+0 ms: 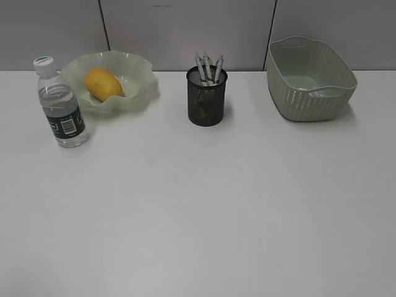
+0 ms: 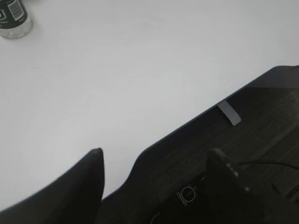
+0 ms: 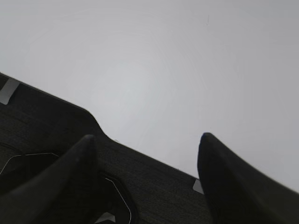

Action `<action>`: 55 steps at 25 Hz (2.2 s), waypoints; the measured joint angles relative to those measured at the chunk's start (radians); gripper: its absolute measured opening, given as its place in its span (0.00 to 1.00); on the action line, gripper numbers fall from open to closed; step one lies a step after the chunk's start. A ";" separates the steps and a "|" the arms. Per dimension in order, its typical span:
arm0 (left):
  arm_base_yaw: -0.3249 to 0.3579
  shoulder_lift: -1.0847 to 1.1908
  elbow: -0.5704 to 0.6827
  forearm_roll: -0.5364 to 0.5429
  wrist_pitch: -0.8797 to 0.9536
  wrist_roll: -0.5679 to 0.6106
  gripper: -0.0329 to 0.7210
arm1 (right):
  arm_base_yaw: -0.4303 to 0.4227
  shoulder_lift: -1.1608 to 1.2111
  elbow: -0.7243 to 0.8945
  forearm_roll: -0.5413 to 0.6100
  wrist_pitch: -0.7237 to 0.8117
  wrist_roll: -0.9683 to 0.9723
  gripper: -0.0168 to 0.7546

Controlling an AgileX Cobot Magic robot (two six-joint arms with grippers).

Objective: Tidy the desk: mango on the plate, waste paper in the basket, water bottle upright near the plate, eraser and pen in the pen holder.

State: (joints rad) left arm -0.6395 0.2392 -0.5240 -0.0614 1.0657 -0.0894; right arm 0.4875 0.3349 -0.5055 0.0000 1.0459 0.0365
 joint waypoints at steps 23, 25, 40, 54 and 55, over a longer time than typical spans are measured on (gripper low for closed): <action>0.531 -0.201 0.000 0.001 -0.004 0.000 0.50 | -0.435 -0.278 0.000 0.000 -0.003 0.000 0.71; 0.570 -0.232 0.000 0.001 -0.005 0.000 0.47 | -0.446 -0.295 0.000 0.000 -0.003 0.000 0.71; 0.606 -0.247 0.002 -0.002 -0.005 0.000 0.36 | -0.450 -0.344 0.001 0.011 -0.004 0.000 0.71; 0.606 -0.247 0.002 -0.003 -0.005 0.000 0.36 | -0.450 -0.344 0.001 0.006 -0.004 0.000 0.71; 0.606 -0.247 0.002 -0.003 -0.005 0.000 0.36 | -0.450 -0.344 0.001 0.006 -0.004 0.000 0.71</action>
State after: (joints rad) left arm -0.0335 -0.0076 -0.5222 -0.0642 1.0603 -0.0894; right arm 0.0380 -0.0088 -0.5045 0.0060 1.0419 0.0365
